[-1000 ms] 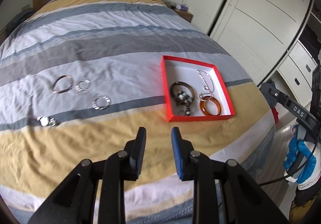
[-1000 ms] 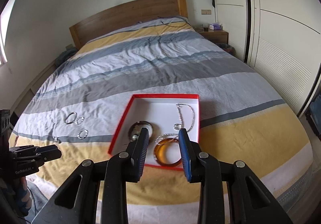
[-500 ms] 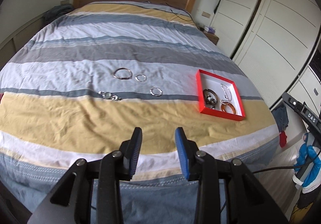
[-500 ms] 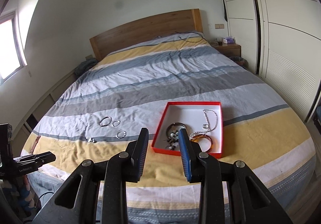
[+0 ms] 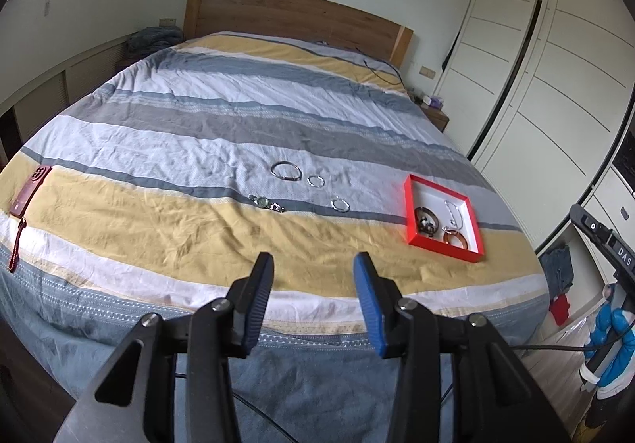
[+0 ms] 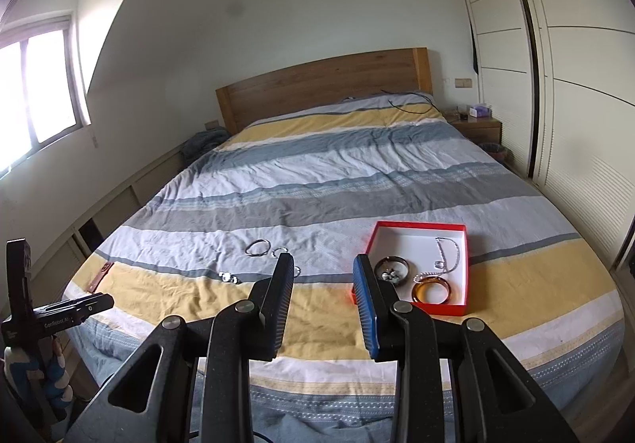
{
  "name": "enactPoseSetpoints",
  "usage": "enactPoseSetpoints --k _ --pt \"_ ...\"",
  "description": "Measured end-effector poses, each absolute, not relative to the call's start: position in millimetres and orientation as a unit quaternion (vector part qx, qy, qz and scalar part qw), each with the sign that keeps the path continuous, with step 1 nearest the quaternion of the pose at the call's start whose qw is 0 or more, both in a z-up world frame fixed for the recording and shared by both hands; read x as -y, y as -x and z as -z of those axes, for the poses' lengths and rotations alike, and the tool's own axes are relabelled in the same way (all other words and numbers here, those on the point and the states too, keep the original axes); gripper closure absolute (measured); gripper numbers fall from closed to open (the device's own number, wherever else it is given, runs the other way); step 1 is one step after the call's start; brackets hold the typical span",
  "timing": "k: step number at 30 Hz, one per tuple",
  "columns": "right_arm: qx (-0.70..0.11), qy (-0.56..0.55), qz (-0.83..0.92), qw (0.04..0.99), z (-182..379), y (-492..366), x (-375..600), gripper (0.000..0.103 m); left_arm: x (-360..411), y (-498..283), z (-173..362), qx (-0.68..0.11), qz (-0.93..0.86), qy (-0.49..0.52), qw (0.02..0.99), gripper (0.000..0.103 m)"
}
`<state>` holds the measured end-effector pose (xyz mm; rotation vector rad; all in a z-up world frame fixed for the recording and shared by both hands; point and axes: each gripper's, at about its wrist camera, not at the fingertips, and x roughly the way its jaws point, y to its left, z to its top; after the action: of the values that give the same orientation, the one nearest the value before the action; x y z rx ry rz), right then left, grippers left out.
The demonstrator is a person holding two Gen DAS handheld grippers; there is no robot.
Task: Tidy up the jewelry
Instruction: 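Lift both open tools up and away from the red box, then move the left tool to the green-faced silver watch while the right tool approaches the twisted silver hoop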
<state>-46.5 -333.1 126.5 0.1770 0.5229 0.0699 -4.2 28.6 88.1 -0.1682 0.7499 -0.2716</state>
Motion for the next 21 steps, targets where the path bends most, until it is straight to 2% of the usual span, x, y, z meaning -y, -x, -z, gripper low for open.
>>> enactPoseSetpoints --k 11,17,21 --pt "-0.278 -0.081 -0.052 0.956 -119 26 315 0.071 -49 -13 -66 -0.386 0.098 0.095 0.912 0.062" --pt "-0.313 -0.081 -0.072 0.943 -87 -17 304 0.070 -50 -50 -29 -0.427 0.074 0.096 0.896 0.058" --pt "-0.345 -0.083 -0.090 0.931 -55 -47 298 0.066 -46 -78 -1 -0.455 0.071 0.100 0.882 0.058"
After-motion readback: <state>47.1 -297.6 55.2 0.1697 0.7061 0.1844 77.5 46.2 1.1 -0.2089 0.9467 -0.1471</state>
